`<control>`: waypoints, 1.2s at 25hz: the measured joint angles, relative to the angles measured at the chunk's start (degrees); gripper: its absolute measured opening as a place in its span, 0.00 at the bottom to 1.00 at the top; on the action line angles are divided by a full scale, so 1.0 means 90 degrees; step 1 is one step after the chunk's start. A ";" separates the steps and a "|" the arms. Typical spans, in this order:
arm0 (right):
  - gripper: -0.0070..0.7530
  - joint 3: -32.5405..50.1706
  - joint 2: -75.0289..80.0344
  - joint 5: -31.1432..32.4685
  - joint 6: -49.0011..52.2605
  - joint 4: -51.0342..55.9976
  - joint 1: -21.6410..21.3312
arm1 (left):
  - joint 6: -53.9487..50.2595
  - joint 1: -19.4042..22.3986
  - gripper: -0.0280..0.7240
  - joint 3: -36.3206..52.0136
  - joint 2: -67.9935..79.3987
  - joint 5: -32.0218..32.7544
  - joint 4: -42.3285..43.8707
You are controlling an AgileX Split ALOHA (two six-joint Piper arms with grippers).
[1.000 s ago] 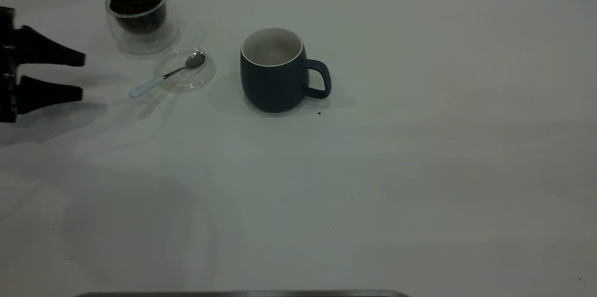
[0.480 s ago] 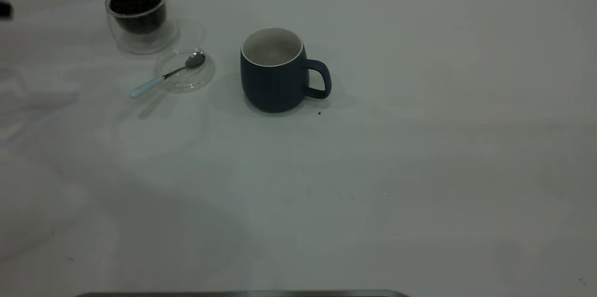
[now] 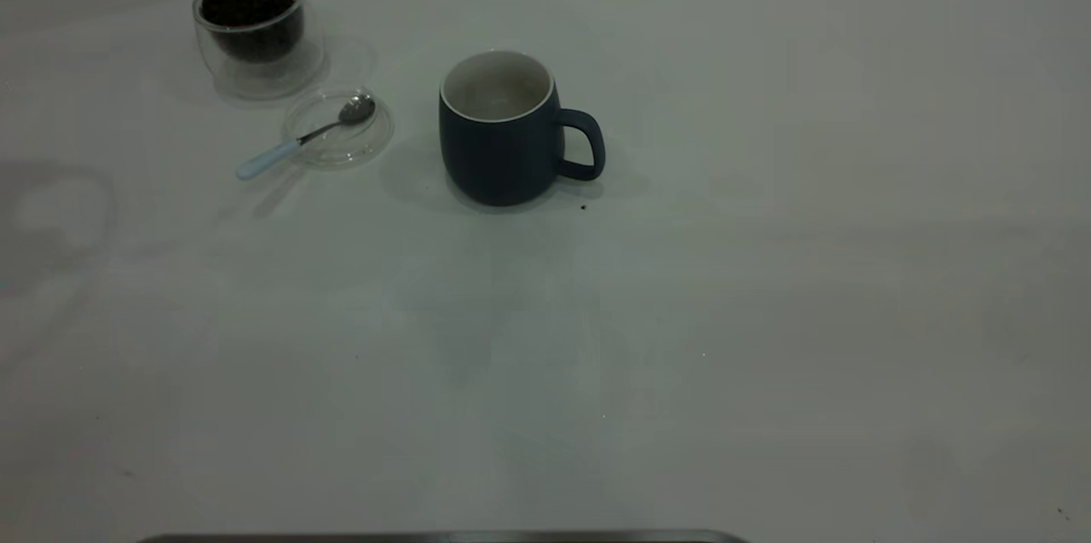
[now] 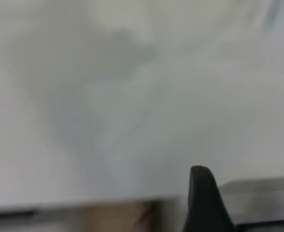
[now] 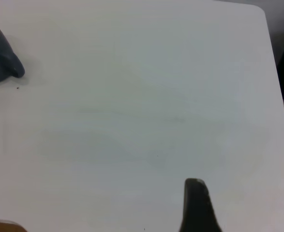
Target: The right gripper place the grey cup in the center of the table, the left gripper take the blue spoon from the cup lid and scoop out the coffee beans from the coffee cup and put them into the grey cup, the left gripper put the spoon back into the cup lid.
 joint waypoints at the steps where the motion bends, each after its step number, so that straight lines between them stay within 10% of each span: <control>1: 0.61 0.0000 0.0000 0.0000 0.0000 0.0000 0.0000 | -0.0261 -0.0147 0.71 0.0006 -0.0167 0.0131 0.0269; 9: 0.61 0.0000 0.0000 0.0000 0.0000 0.0000 0.0000 | -0.1024 -0.0870 0.71 0.0402 -0.0898 0.0131 0.0917; 30: 0.61 0.0000 0.0000 0.0000 0.0000 0.0000 0.0000 | -0.0867 -0.0902 0.71 0.3223 -0.5930 0.0131 0.0401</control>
